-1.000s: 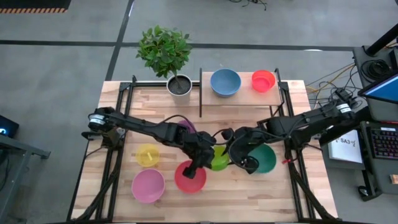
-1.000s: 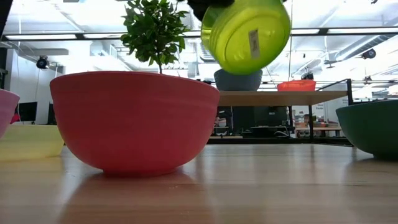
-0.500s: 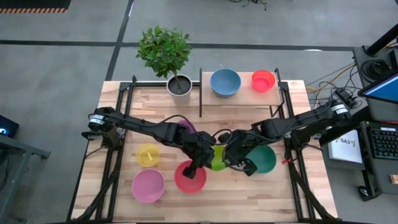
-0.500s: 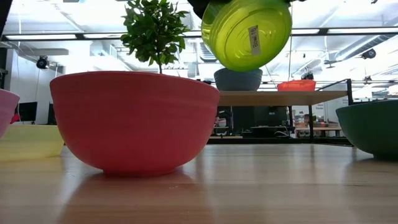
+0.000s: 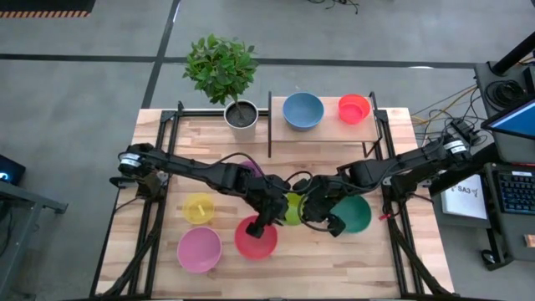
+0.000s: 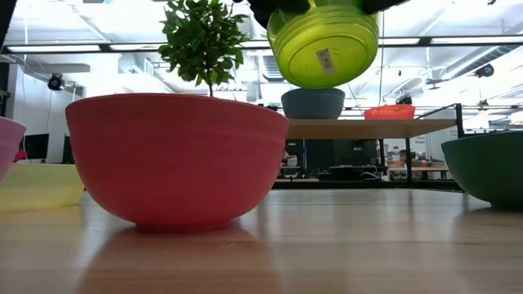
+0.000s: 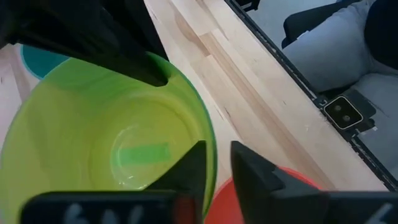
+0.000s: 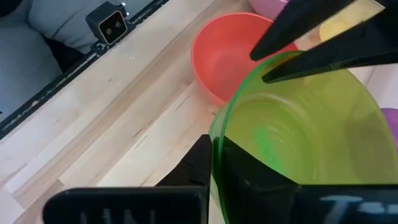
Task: Place and stack bowls onto a shelf
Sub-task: Stack the light green bowl on top of the orange bowl on the shelf
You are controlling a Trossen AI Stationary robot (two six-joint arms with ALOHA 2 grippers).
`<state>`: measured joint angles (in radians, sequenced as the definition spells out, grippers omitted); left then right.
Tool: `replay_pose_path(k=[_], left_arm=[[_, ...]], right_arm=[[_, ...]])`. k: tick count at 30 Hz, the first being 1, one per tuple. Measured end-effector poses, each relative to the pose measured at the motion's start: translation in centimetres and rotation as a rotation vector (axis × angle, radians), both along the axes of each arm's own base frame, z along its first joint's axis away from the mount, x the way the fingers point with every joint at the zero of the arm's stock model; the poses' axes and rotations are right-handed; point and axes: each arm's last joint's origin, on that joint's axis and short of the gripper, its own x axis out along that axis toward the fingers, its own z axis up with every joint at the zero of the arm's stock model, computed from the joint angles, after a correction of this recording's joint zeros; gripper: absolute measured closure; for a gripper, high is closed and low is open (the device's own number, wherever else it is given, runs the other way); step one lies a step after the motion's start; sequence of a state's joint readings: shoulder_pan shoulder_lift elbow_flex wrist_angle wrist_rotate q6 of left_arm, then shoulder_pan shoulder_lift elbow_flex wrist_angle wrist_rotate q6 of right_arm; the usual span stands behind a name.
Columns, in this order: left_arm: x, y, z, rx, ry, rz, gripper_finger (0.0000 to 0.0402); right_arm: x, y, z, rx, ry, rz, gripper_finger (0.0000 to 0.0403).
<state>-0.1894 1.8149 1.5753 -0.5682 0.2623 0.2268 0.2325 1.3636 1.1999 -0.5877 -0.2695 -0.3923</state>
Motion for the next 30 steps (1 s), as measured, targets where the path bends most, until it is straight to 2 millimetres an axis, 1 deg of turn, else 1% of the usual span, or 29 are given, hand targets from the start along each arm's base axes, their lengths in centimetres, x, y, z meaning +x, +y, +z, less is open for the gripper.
replay_pose_path(k=[3,7,9,12,15,19,23,27,30], left_arm=[[0.0,0.1,0.0,0.023,-0.003,0.021,0.0288],[-0.4,0.5,0.4,0.122,0.026,0.083,0.0224],[-0.9,0.7,1.4,0.165,0.06,0.087,0.02],[-1.4,0.9,3.5,0.175,0.082,0.091,0.0177],[-1.8,1.1,5.3,0.205,0.085,0.089,0.0169],[-2.5,1.6,7.4,0.308,0.066,0.14,0.0171],[-3.3,2.2,8.8,0.363,0.051,0.192,0.0176],[-5.0,3.0,9.6,0.339,0.02,0.234,0.018],[-6.2,3.4,9.6,0.295,-0.013,0.288,0.0183]], right_arm=[[0.0,0.0,0.0,0.003,0.003,-0.009,0.0394],[-0.1,-0.2,0.1,-0.002,0.006,-0.036,0.0394],[-0.3,-0.5,0.2,-0.016,0.018,-0.066,0.0394],[-0.8,-1.2,0.7,-0.051,0.044,-0.134,0.0394],[-1.3,-2.2,1.7,-0.102,0.073,-0.229,0.0394],[-2.2,-3.7,3.4,-0.196,0.093,-0.362,0.0394],[-3.6,-6.2,5.2,-0.22,0.086,-0.486,0.0394],[-6.3,-9.5,7.1,-0.21,0.033,-0.636,0.0394],[-8.6,-12.1,8.1,-0.201,0.002,-0.77,0.0394]])
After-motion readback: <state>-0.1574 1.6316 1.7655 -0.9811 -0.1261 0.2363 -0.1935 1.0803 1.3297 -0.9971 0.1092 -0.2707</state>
